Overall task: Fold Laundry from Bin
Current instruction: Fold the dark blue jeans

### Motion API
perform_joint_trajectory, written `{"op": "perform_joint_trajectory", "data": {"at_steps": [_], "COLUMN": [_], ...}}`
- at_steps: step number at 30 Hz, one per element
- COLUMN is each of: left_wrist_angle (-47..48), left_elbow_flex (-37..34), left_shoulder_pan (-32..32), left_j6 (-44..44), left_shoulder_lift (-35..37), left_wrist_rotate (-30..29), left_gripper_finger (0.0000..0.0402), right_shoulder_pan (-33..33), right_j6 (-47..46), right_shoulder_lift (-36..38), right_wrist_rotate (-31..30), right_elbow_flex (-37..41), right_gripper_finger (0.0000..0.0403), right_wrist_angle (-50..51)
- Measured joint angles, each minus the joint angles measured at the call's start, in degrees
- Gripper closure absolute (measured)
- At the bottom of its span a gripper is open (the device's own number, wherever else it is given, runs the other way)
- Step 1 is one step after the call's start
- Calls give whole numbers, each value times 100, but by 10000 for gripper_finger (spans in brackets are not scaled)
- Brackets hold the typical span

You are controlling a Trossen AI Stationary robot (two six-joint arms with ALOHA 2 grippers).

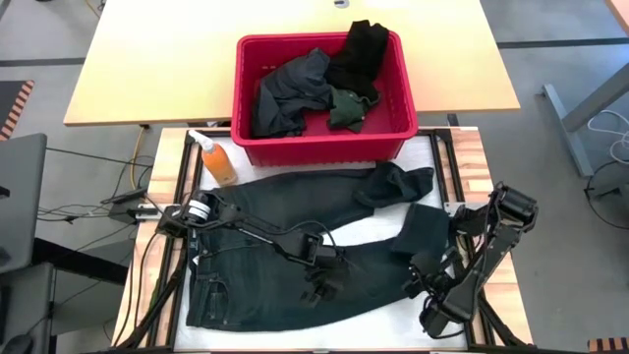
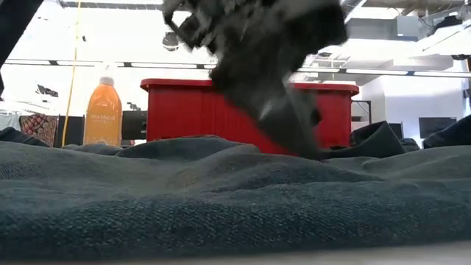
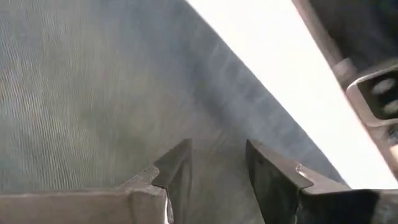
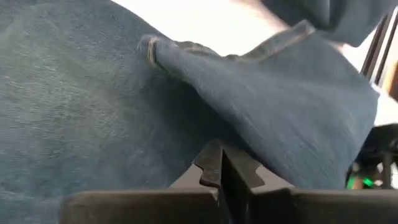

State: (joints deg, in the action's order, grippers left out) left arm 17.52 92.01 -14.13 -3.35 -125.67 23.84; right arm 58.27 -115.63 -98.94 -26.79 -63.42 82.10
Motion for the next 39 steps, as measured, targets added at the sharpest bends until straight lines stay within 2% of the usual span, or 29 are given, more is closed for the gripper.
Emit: {"op": "perform_joint_trajectory", "data": {"at_steps": [3, 7, 9, 14, 18, 22, 25, 28, 30, 34, 39], "left_wrist_angle": [-57, -361, -647, -1726, -2600, -3117, -3248, -3555, -3811, -3352, -2525], "left_elbow_flex": [269, 435, 437, 254, 201, 205, 192, 298, 624, 1444, 2278], "left_shoulder_pan": [4, 109, 225, 507, 499, 414, 387, 390, 434, 487, 518], "left_j6": [-396, -765, -798, -719, -1133, -1763, -2164, -2001, -1856, -1688, -1491], "left_shoulder_lift": [11, 11, 6, -9, -20, -102, -191, -367, -718, -1379, -1831], "left_wrist_rotate": [-298, -1460, -1850, -1812, -1829, -2430, -2613, -2818, -2788, -2948, -3129], "left_gripper_finger": [262, 262, 262, 262, 262, 260, 247, 222, 203, 172, 157], "right_shoulder_pan": [188, 371, 328, 125, 83, 226, 316, 379, 395, 395, 401], "right_j6": [-477, -765, -760, -648, -567, -586, -605, -628, -628, -630, -616], "right_shoulder_lift": [-3, -190, -359, -535, -390, -295, -295, -295, -293, -293, -293], "right_wrist_rotate": [19, 25, 22, 0, -18, -9, 2, 28, 31, 37, 39], "right_elbow_flex": [0, -2, -2, -17, -17, -24, -80, -153, -203, -319, -380], "right_gripper_finger": [374, 384, 386, 377, 376, 380, 380, 376, 375, 377, 377], "right_wrist_angle": [-42, -67, -160, -130, 72, 171, 147, 149, 179, 213, 150]}}
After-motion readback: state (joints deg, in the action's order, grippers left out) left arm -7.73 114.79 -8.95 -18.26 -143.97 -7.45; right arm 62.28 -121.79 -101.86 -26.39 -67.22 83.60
